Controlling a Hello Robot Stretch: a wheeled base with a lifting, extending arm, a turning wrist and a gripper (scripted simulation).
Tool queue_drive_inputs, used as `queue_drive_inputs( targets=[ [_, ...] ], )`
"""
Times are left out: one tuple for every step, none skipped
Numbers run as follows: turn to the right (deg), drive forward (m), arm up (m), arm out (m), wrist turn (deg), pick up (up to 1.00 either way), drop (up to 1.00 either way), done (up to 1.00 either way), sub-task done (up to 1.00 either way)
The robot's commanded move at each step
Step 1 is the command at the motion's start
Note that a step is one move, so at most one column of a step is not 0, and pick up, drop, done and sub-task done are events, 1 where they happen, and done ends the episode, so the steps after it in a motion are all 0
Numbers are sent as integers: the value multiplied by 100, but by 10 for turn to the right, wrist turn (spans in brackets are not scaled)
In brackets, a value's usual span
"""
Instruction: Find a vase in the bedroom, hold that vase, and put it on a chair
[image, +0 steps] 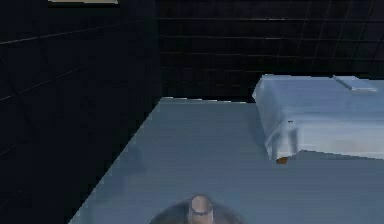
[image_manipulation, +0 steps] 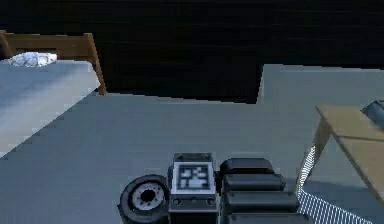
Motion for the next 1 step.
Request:
queue_drive_inputs(
  targets=[
    [240,0,0,0,0,0,0,0,0]
  ],
)
